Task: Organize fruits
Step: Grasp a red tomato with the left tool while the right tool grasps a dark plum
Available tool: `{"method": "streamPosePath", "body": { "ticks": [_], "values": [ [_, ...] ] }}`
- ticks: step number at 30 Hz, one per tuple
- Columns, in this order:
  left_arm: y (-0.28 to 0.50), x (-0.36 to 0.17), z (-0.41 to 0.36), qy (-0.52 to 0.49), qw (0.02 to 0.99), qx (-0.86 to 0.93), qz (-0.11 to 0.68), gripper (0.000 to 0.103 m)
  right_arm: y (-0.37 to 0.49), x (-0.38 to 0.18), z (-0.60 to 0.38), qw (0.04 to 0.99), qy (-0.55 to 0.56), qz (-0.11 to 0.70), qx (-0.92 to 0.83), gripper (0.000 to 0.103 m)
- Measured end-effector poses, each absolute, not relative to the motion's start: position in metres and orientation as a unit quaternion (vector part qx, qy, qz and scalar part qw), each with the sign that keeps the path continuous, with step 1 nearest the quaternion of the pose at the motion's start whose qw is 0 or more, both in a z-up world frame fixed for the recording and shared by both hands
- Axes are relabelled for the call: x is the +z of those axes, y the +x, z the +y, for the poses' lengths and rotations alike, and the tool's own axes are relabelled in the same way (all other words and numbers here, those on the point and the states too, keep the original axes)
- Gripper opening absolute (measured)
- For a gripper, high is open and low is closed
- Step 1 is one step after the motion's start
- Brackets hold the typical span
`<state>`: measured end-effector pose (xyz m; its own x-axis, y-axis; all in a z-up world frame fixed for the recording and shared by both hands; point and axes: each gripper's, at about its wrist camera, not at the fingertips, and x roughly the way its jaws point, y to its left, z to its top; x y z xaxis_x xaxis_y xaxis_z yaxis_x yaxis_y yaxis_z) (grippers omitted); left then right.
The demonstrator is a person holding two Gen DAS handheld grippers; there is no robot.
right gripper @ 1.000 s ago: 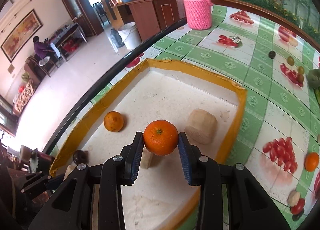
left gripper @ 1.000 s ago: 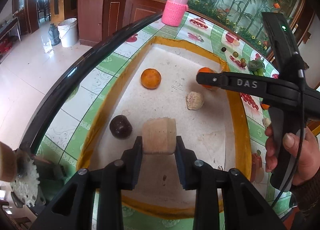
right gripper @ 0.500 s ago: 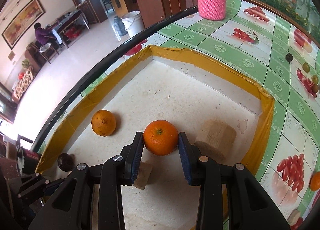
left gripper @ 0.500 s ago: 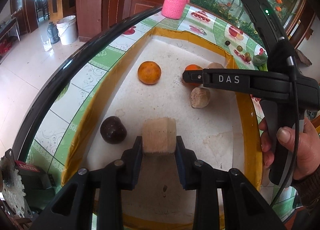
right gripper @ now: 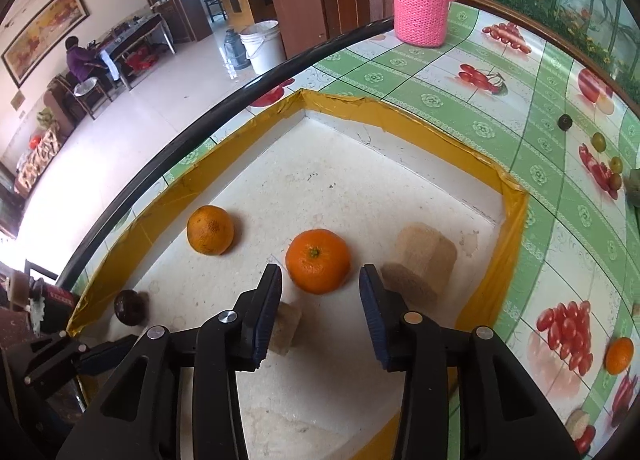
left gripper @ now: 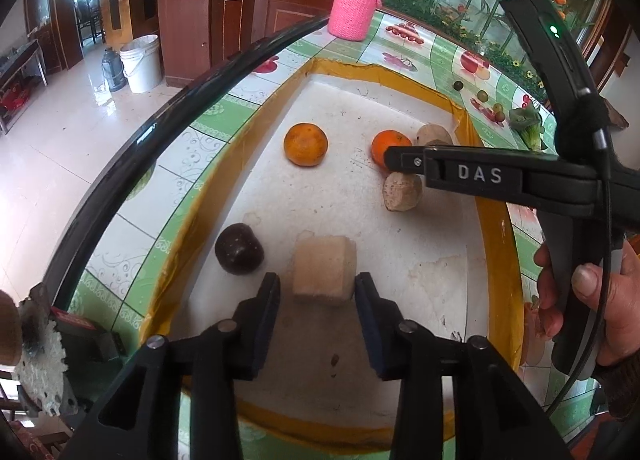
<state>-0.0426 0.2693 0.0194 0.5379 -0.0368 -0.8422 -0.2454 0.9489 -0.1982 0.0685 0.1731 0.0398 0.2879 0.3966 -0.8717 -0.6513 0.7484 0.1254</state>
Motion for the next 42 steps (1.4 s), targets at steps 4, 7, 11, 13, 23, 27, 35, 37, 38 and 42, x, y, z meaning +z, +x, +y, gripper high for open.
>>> {"method": "streamPosePath", "body": {
  "ticks": [4, 7, 11, 13, 23, 27, 35, 37, 38, 42],
  "values": [
    [-0.051, 0.027, 0.27, -0.143, 0.87, 0.07, 0.467, 0.057, 0.061, 0.047, 0.155, 0.797, -0.109, 0.499, 0.322, 0.043],
    [-0.056, 0.033, 0.271, -0.14, 0.873, 0.08, 0.461, 0.066, 0.053, 0.057, 0.141, 0.802, -0.096, 0.495, 0.319, 0.043],
    [-0.061, 0.04, 0.269, -0.131, 0.876, 0.088, 0.456, 0.074, 0.039, 0.075, 0.118, 0.814, -0.074, 0.481, 0.318, 0.052],
    [-0.062, 0.044, 0.266, -0.126, 0.879, 0.09, 0.452, 0.076, 0.03, 0.084, 0.107, 0.824, -0.071, 0.469, 0.308, 0.068],
    [-0.054, 0.066, 0.22, -0.091, 0.892, 0.053, 0.439, 0.083, -0.01, 0.08, 0.013, 0.844, -0.041, 0.475, 0.246, 0.071],
    [-0.048, 0.07, 0.187, -0.065, 0.894, 0.023, 0.443, 0.084, -0.019, 0.066, -0.037, 0.849, -0.014, 0.488, 0.201, 0.071],
    [-0.043, 0.073, 0.118, -0.007, 0.889, -0.038, 0.456, 0.087, -0.017, 0.053, -0.12, 0.866, 0.02, 0.481, 0.137, 0.072],
    [-0.043, 0.073, 0.104, 0.007, 0.888, -0.048, 0.457, 0.087, -0.008, 0.051, -0.129, 0.866, 0.037, 0.478, 0.142, 0.072],
    [-0.042, 0.074, 0.098, 0.014, 0.888, -0.051, 0.457, 0.087, -0.003, 0.05, -0.132, 0.867, 0.041, 0.475, 0.143, 0.072],
    [-0.041, 0.074, 0.083, 0.028, 0.885, -0.056, 0.461, 0.087, 0.019, 0.04, -0.132, 0.866, 0.033, 0.472, 0.162, 0.071]
  ]
}}
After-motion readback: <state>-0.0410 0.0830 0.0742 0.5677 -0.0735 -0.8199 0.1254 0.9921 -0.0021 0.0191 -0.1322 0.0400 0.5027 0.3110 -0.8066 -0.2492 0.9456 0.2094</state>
